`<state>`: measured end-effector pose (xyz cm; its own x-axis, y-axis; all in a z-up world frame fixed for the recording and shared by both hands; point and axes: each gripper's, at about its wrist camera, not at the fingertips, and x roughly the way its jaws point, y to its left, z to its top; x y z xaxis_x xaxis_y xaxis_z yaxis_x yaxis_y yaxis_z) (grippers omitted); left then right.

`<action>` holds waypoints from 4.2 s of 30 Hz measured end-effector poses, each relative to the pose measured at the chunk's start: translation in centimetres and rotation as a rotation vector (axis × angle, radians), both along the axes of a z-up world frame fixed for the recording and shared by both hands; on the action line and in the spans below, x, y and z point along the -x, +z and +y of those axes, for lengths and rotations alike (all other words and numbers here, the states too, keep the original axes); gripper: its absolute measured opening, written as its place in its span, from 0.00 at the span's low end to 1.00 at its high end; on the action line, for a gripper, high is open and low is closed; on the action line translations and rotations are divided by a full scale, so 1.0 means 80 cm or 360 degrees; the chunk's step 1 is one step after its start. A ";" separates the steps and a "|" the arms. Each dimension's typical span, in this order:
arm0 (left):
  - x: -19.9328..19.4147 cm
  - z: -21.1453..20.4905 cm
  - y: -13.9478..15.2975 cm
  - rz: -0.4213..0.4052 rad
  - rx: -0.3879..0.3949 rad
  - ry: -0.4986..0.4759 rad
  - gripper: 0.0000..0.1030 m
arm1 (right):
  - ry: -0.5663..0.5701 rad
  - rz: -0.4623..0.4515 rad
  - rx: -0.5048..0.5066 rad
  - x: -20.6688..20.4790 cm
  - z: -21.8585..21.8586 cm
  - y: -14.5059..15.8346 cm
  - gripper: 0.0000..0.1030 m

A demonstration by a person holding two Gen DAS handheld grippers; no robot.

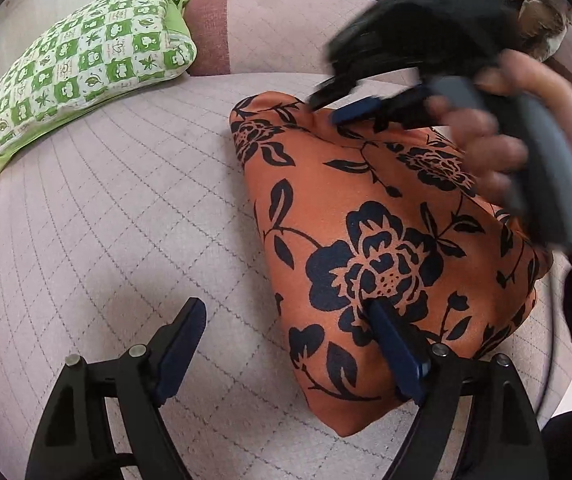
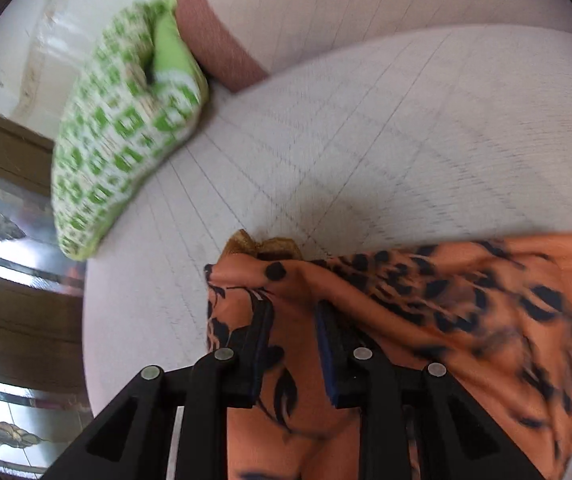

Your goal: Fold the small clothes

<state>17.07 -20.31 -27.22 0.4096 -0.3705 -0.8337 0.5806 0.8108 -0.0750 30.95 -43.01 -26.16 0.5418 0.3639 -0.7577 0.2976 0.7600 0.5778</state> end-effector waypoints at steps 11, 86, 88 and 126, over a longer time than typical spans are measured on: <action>0.010 -0.005 0.001 -0.0053 -0.0027 0.0034 0.84 | -0.0233 -0.0028 0.0117 0.198 -0.039 0.003 0.26; 0.046 0.015 0.067 -0.0370 -0.0021 0.0386 0.88 | -0.0358 -0.0540 0.0501 0.343 0.013 0.055 0.67; 0.046 0.015 0.066 -0.0370 -0.0027 0.0385 0.88 | -0.0360 -0.0546 0.0487 0.344 0.011 0.056 0.67; -0.039 -0.041 0.015 0.0218 0.0206 -0.0105 0.88 | -0.0245 -0.0207 -0.0155 0.254 -0.132 -0.053 0.67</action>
<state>20.21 -23.58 -26.01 0.2671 -0.5005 -0.8235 0.6093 0.7498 -0.2581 10.67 -53.56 -30.43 0.6873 0.3373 -0.6433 0.3240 0.6503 0.6871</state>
